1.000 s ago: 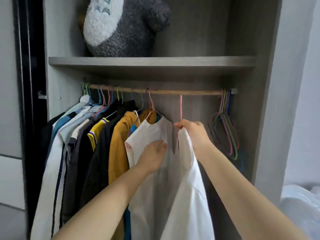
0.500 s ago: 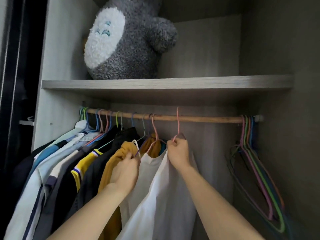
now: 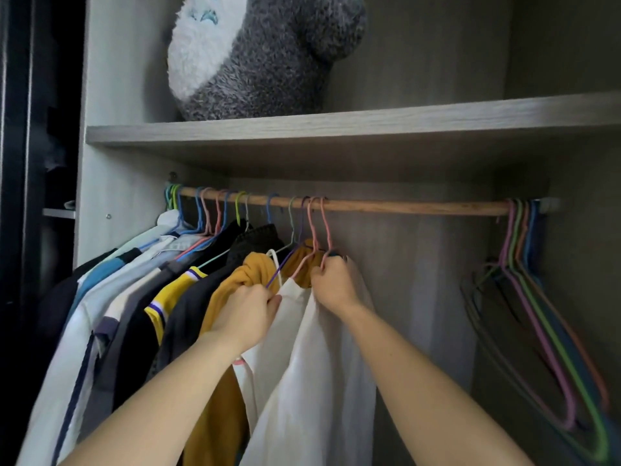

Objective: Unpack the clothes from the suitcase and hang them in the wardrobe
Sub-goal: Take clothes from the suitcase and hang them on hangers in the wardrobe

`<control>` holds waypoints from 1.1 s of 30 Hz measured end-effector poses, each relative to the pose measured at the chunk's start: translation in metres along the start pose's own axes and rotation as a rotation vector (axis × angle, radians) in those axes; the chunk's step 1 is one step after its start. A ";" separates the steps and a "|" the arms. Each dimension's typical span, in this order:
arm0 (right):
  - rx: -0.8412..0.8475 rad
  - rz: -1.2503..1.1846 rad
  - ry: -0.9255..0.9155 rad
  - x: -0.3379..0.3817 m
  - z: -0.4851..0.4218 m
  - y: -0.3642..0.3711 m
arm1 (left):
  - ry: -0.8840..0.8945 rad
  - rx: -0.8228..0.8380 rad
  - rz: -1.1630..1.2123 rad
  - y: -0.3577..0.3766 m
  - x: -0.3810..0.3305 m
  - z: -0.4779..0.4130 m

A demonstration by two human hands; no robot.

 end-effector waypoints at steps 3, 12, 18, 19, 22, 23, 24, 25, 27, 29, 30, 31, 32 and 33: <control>0.036 0.071 -0.017 0.005 0.000 0.010 | -0.021 0.008 0.059 -0.002 -0.004 -0.001; 0.023 -0.276 -0.056 -0.001 0.016 0.031 | -0.047 -0.114 0.251 -0.005 0.005 0.021; -0.122 -0.273 -0.411 0.034 0.066 0.061 | -0.194 -0.443 0.392 -0.002 0.026 0.107; -0.107 -0.278 -0.470 0.041 0.079 0.069 | -0.215 -0.454 0.379 -0.004 0.030 0.125; -0.070 -0.279 -0.623 0.056 0.126 0.106 | -0.324 -0.400 0.269 -0.010 0.059 0.196; -0.038 -0.277 -0.666 0.059 0.146 0.121 | -0.386 -0.366 0.231 -0.013 0.072 0.226; 0.006 -0.264 -0.701 0.059 0.167 0.138 | -0.450 -0.323 0.196 -0.015 0.082 0.257; 0.060 -0.238 -0.722 0.057 0.187 0.153 | -0.522 -0.265 0.166 -0.017 0.091 0.285; 0.280 -0.192 -0.703 0.056 0.244 0.197 | -0.690 -0.129 0.071 -0.031 0.111 0.360; 0.512 -0.110 -0.643 0.050 0.296 0.233 | -0.806 -0.027 0.009 -0.042 0.122 0.425; 0.599 -0.049 -0.626 0.047 0.319 0.250 | -0.852 0.010 -0.010 -0.047 0.127 0.452; 0.693 0.026 -0.617 0.046 0.351 0.267 | -0.920 0.052 -0.023 -0.055 0.130 0.488; 0.762 0.085 -0.623 0.043 0.374 0.280 | -0.977 0.095 -0.042 -0.060 0.131 0.512; 0.828 0.133 -0.635 0.040 0.399 0.291 | -1.040 0.157 -0.067 -0.065 0.131 0.540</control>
Point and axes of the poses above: each hand's wrist, its own z-axis away from the middle knuckle, its own y-axis out of the palm, x = y × z, the point moved 2 cm from there along -z, towards the middle knuckle, and after that the axes turned 9 degrees about y, right-handed, at the moved point
